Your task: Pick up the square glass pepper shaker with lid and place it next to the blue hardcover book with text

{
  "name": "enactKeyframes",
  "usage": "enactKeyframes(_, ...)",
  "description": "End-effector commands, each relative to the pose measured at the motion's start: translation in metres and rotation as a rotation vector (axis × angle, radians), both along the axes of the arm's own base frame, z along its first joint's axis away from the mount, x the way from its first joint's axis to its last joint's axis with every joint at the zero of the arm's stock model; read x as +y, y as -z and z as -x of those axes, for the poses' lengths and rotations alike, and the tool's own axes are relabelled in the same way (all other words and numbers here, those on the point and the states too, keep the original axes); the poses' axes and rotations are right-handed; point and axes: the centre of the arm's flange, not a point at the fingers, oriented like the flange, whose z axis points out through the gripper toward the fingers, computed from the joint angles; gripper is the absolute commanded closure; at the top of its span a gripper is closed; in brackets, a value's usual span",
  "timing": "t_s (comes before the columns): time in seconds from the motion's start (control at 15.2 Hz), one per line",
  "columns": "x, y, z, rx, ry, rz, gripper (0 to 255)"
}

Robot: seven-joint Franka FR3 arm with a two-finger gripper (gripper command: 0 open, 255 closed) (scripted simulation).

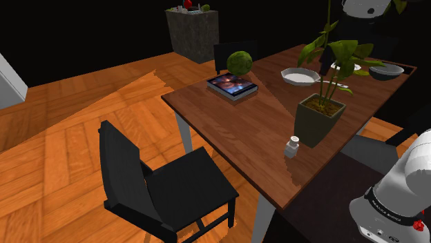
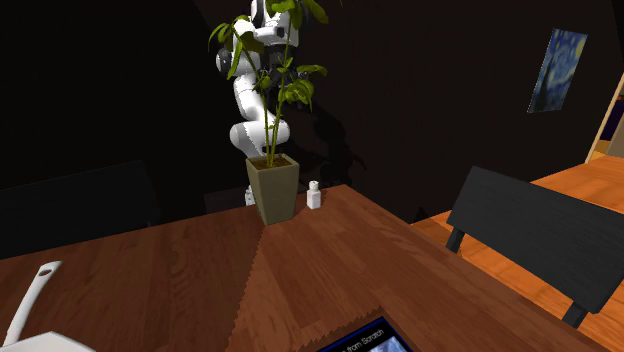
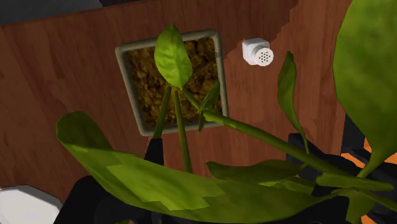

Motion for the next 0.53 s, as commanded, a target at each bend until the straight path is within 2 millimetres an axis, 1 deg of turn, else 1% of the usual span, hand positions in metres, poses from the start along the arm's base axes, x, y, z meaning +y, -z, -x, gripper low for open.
enactKeyframes(0.0, 0.0, 0.0, 0.0, 0.0, 0.0, 0.0, 0)
enactKeyframes(0.46, 0.043, 0.082, -0.02, 0.068, -0.031, 0.021, 0)
